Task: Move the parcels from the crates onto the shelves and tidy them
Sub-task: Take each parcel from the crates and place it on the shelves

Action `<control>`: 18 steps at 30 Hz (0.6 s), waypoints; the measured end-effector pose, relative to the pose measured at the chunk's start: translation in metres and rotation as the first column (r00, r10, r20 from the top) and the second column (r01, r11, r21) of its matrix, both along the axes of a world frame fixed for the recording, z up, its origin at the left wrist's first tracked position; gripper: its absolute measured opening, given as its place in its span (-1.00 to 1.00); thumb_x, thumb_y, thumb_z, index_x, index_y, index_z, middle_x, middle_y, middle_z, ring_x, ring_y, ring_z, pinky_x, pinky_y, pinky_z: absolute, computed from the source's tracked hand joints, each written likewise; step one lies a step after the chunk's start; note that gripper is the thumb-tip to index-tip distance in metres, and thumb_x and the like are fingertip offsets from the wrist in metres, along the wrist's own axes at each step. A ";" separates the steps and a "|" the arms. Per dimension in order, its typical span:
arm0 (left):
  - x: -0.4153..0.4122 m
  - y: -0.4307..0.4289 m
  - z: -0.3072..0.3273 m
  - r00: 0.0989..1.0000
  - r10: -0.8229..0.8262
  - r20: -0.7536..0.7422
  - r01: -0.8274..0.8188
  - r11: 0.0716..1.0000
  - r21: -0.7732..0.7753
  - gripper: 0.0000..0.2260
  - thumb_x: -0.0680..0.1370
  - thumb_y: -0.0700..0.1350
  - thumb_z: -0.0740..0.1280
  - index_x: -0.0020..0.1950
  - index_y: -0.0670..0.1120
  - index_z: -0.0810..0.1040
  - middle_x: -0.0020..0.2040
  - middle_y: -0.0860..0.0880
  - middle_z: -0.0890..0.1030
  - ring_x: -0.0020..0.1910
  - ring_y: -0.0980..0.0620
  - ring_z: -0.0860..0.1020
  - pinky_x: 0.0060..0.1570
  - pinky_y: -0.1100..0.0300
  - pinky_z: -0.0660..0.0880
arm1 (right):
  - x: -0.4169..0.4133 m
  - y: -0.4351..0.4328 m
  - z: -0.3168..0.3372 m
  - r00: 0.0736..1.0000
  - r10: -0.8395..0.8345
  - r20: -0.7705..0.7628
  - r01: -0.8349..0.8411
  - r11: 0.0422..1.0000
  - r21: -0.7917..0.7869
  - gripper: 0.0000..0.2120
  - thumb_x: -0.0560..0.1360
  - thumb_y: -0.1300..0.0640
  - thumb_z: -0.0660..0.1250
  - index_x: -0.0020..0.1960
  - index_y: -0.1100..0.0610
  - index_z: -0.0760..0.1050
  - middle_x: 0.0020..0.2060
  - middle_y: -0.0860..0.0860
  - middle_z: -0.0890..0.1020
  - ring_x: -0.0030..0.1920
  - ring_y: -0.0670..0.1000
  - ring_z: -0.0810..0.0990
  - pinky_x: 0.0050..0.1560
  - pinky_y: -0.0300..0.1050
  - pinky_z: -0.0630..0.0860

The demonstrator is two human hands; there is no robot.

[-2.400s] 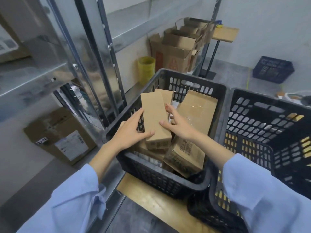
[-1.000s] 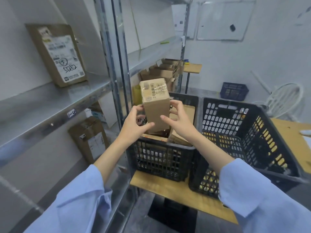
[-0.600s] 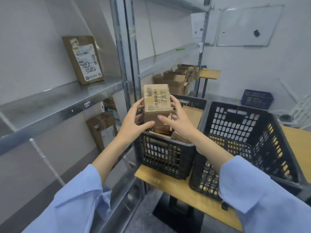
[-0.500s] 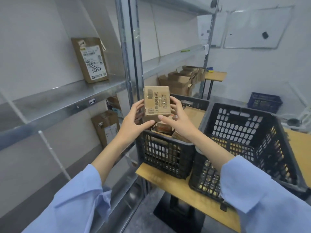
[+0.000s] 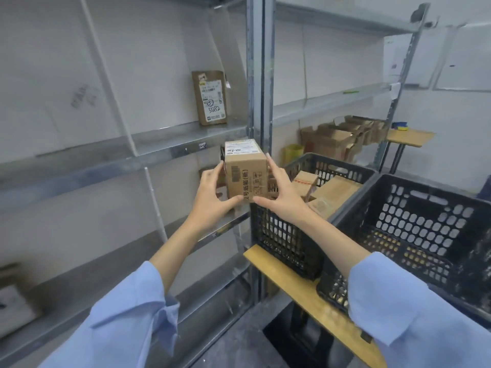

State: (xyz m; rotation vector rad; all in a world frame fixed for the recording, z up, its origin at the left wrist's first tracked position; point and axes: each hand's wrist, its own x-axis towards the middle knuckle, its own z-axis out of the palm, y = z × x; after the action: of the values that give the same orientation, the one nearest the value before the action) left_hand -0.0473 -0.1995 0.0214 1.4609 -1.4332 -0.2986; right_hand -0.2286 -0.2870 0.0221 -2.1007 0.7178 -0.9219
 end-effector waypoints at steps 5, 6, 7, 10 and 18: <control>0.011 0.047 0.003 0.987 0.158 0.020 -0.158 0.987 -0.005 -0.27 0.43 -0.22 0.51 0.52 -0.05 0.26 0.27 0.02 0.33 0.25 0.11 0.41 0.20 0.46 0.35 | 0.030 0.028 0.001 0.990 0.143 0.012 -0.143 0.990 -0.001 -0.14 0.47 0.20 0.46 0.57 -0.11 0.03 0.44 -0.06 0.25 0.39 -0.06 0.33 0.38 0.10 0.42; 0.016 0.058 0.002 0.983 0.185 0.012 -0.184 0.983 -0.013 -0.29 0.42 -0.22 0.51 0.49 -0.03 0.28 0.29 0.04 0.35 0.26 0.11 0.41 0.23 0.39 0.37 | 0.036 0.033 0.000 0.984 0.177 0.027 -0.177 0.984 0.009 -0.15 0.46 0.21 0.47 0.55 -0.12 0.05 0.43 -0.08 0.27 0.37 -0.04 0.35 0.35 0.11 0.45; 0.021 0.069 0.001 0.979 0.203 -0.002 -0.203 0.979 -0.015 -0.32 0.41 -0.22 0.52 0.45 0.00 0.29 0.31 0.06 0.37 0.27 0.10 0.43 0.27 0.28 0.41 | 0.043 0.039 0.000 0.977 0.212 0.040 -0.213 0.977 0.023 -0.17 0.45 0.21 0.48 0.53 -0.11 0.08 0.42 -0.11 0.28 0.36 -0.04 0.37 0.33 0.11 0.46; 0.035 0.100 0.000 0.966 0.254 -0.053 -0.255 0.967 -0.018 -0.38 0.41 -0.26 0.51 0.34 0.06 0.30 0.26 0.24 0.42 0.24 0.08 0.48 0.27 0.10 0.46 | 0.066 0.054 -0.004 0.952 0.299 0.069 -0.302 0.952 0.048 -0.24 0.45 0.20 0.49 0.47 -0.06 0.12 0.38 -0.19 0.31 0.39 -0.10 0.34 0.39 0.05 0.40; 0.074 0.183 -0.004 0.904 0.427 -0.035 -0.426 0.904 0.016 -0.14 0.43 -0.14 0.54 0.59 0.01 0.11 0.38 0.03 0.34 0.30 0.16 0.44 0.27 0.26 0.44 | 0.135 0.107 -0.012 0.870 0.491 0.052 -0.493 0.866 0.085 -0.03 0.42 0.12 0.54 0.59 -0.05 -0.03 0.39 -0.25 0.26 0.19 -0.41 0.36 0.07 -0.40 0.47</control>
State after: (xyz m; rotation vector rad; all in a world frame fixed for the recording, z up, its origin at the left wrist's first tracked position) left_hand 0.0268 -0.0165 0.0176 1.7205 -1.0441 -0.0549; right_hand -0.0934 -0.1805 0.0099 -2.0376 0.1785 -0.6141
